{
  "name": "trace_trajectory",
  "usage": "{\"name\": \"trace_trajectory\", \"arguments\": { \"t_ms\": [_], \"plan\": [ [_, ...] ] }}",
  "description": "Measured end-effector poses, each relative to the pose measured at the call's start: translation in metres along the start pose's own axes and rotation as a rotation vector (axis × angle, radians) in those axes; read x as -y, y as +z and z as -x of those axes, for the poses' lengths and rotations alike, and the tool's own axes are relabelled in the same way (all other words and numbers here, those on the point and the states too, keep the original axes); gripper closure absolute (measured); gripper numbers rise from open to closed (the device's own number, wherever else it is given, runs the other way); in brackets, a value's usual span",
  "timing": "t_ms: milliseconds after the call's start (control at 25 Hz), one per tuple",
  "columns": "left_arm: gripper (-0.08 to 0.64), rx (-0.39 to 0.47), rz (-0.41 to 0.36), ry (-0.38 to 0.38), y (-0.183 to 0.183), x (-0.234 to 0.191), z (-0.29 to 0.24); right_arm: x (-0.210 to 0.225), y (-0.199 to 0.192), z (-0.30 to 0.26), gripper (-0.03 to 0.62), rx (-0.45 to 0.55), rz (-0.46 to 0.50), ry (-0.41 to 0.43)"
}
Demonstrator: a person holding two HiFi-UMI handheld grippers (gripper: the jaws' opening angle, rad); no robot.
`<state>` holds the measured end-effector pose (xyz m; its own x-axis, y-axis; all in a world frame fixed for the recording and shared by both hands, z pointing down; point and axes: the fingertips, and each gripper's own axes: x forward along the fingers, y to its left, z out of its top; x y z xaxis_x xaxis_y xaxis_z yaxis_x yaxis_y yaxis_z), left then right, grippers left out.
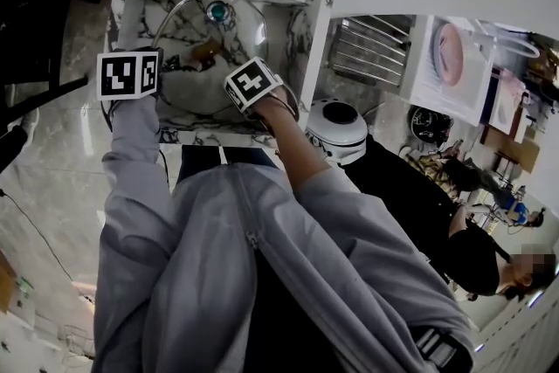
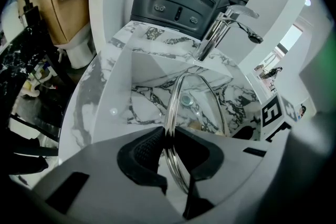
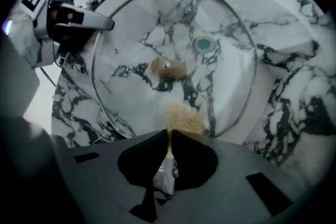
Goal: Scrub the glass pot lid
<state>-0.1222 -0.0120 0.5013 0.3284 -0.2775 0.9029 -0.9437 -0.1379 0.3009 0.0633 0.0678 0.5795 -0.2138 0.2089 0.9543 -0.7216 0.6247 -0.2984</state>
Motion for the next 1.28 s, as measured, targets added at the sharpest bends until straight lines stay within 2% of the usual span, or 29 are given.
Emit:
{"name": "trace_trajectory", "arguments": {
  "t_ms": [280, 600, 680, 800, 920, 1040, 1280],
  "plan": [
    [0.482, 0.003, 0.022, -0.003, -0.008, -0.001, 0.002, 0.015, 0.037, 0.096, 0.551, 0.303, 0.0, -0.044],
    [0.482, -0.002, 0.017, 0.002, -0.008, 0.0, 0.004, 0.012, 0.057, 0.182, 0.551, 0.54, 0.054, -0.111],
    [0.482, -0.001, 0.019, 0.001, -0.008, 0.0, 0.004, 0.017, 0.065, 0.198, 0.551, 0.596, 0.069, -0.153],
    [0.482, -0.002, 0.017, 0.003, -0.008, 0.001, 0.005, 0.033, 0.079, 0.219, 0.551, 0.648, 0.1, -0.26],
    [0.482, -0.003, 0.016, 0.001, -0.009, 0.002, 0.006, 0.059, 0.098, 0.224, 0.551, 0.639, 0.183, -0.371],
    [0.482, -0.005, 0.017, 0.0, -0.009, 0.002, 0.006, 0.088, 0.122, 0.213, 0.551, 0.539, 0.32, -0.466],
    [0.482, -0.024, 0.011, -0.006, -0.008, 0.002, 0.005, 0.13, 0.154, 0.177, 0.551, 0.361, 0.477, -0.499]
  ]
}}
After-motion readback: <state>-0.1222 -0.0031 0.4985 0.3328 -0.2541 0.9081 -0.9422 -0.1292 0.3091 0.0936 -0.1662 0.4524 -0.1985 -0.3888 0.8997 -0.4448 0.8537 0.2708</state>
